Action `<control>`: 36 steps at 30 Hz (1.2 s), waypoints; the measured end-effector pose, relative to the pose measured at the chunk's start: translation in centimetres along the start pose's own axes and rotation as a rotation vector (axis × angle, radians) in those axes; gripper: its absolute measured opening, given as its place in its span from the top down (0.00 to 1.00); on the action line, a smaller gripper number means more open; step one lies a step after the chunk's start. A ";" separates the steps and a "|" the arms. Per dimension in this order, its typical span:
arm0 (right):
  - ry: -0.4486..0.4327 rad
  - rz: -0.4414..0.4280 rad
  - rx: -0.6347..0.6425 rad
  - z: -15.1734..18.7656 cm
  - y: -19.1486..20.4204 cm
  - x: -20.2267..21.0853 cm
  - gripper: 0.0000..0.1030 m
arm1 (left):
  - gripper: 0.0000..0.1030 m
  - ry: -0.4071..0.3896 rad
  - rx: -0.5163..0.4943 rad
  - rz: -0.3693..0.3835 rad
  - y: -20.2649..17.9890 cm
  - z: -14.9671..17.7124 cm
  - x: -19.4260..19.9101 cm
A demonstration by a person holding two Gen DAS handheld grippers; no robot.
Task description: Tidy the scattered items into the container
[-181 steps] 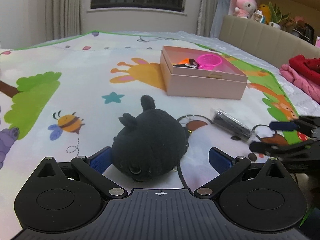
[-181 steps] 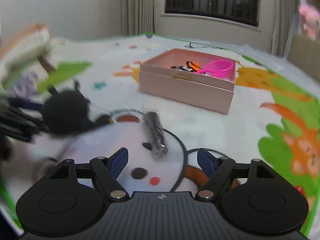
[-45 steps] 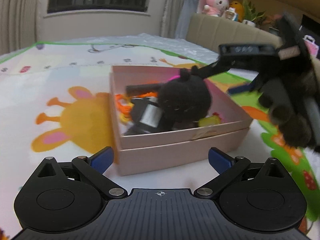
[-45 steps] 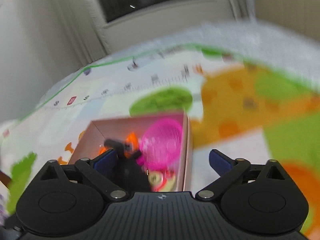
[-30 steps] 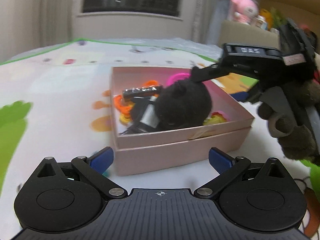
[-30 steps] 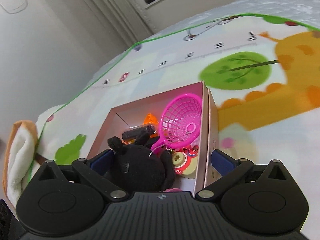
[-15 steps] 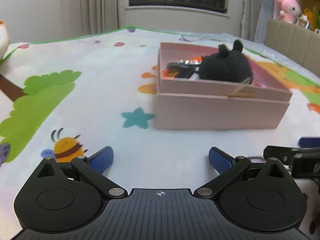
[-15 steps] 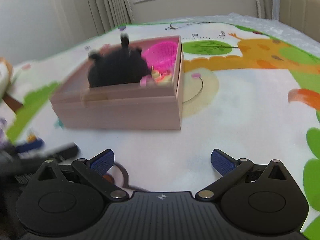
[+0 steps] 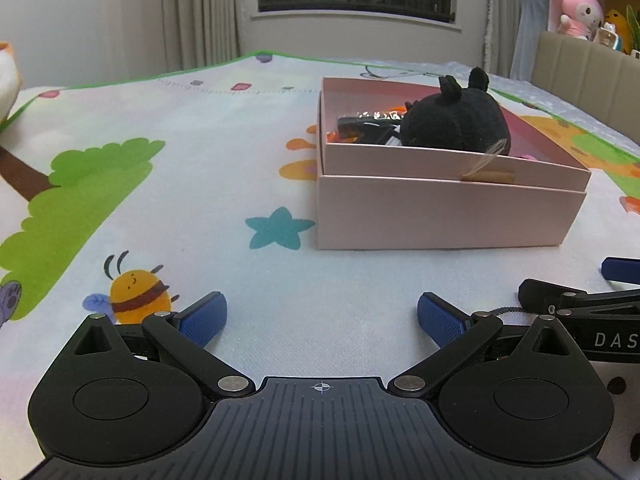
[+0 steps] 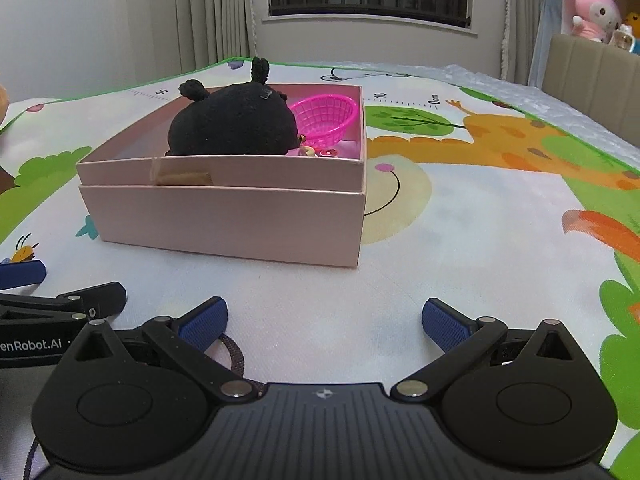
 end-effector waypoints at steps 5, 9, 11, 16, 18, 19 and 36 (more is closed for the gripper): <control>-0.003 0.002 0.002 0.1 0.0 -0.1 0.00 | 0.00 0.003 0.003 0.004 0.0 0.0 -0.1; -0.002 0.002 0.002 0.0 0.0 -0.2 0.00 | 0.00 0.004 0.004 0.005 0.1 0.0 -0.1; -0.002 0.002 0.002 0.1 0.0 -0.2 0.00 | 0.00 0.004 0.005 0.005 0.1 0.0 -0.1; -0.002 0.002 0.002 0.0 0.0 -0.2 0.00 | 0.00 0.005 0.006 0.006 0.1 0.0 -0.1; -0.002 0.002 0.002 0.0 0.0 -0.2 0.00 | 0.00 0.005 0.006 0.006 0.1 0.0 -0.1; -0.002 0.002 0.002 0.0 0.0 -0.2 0.00 | 0.00 0.005 0.006 0.006 0.1 0.0 -0.1; -0.002 0.002 0.002 0.0 0.0 -0.2 0.00 | 0.00 0.005 0.006 0.006 0.1 0.0 0.0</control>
Point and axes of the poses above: each gripper's, at about its wrist camera, not at the fingertips, and x roughly against the way its jaws point, y to its left, z to its underside, the point moved 3 cm from there along -x, roughly the way its jaws point, and after that the axes turned 4 degrees about -y, right-handed, at the moved point
